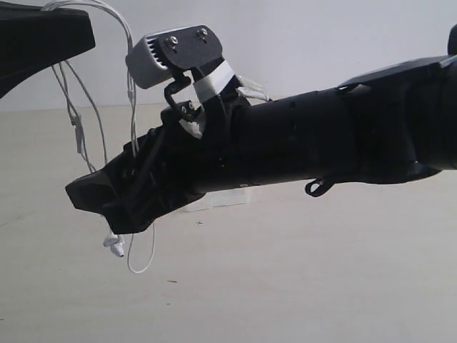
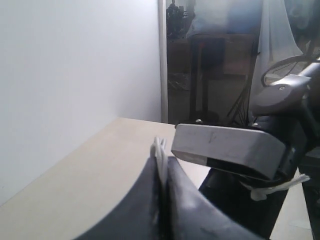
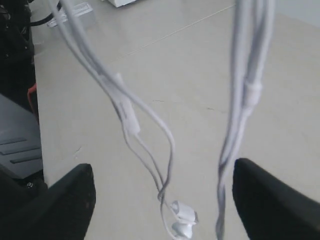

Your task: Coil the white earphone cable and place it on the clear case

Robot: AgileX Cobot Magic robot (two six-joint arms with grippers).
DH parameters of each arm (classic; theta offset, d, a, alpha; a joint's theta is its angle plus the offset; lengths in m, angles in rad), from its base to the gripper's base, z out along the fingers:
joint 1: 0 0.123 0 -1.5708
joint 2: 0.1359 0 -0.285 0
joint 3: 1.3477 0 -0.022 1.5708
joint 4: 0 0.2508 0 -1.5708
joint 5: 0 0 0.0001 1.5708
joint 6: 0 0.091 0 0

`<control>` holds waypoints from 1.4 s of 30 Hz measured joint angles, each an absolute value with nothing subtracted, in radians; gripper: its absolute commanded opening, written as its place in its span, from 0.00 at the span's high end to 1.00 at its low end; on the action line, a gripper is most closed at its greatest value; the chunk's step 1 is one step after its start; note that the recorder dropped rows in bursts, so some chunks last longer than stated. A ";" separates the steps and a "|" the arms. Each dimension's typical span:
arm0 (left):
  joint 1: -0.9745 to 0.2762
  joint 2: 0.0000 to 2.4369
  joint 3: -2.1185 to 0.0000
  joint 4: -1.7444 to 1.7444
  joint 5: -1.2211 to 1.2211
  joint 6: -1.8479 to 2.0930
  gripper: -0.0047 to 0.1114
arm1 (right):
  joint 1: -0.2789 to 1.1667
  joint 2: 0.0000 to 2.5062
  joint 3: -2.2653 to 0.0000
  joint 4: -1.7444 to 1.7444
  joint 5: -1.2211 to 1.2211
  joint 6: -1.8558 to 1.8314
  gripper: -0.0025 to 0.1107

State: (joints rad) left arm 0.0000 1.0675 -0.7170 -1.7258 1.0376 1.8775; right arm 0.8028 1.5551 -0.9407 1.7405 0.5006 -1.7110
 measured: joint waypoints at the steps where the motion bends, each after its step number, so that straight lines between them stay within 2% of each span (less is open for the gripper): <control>1: 0.000 1.067 -0.717 -1.726 1.038 1.878 0.96 | 0.805 1.563 -0.946 1.742 0.500 -1.709 0.34; 5: 0.000 1.067 -0.717 -1.726 1.036 1.878 0.96 | 0.834 1.581 -0.970 1.742 0.497 -1.706 0.34; 11: 0.000 1.067 -0.717 -1.726 1.034 1.878 0.96 | 0.881 1.603 -0.996 1.744 0.465 -1.717 0.40; 20: 0.000 1.067 -0.717 -1.726 1.015 1.878 0.96 | 0.882 1.603 -0.996 1.744 0.415 -1.717 0.41; 22: 0.000 1.067 -0.717 -1.726 1.011 1.878 0.96 | 0.882 1.603 -0.996 1.744 0.399 -1.717 0.40; 26: 0.000 1.067 -0.717 -1.726 1.008 1.878 0.96 | 0.882 1.603 -0.996 1.744 0.346 -1.717 0.31; 42: 0.000 1.067 -0.717 -1.728 0.955 1.878 0.96 | 0.882 1.580 -0.996 1.746 0.244 -1.687 0.31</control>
State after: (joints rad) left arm 0.0000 1.0675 -0.7170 -1.7276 0.9550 1.8775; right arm 0.8822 1.5800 -0.9964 1.7463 0.2445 -1.6866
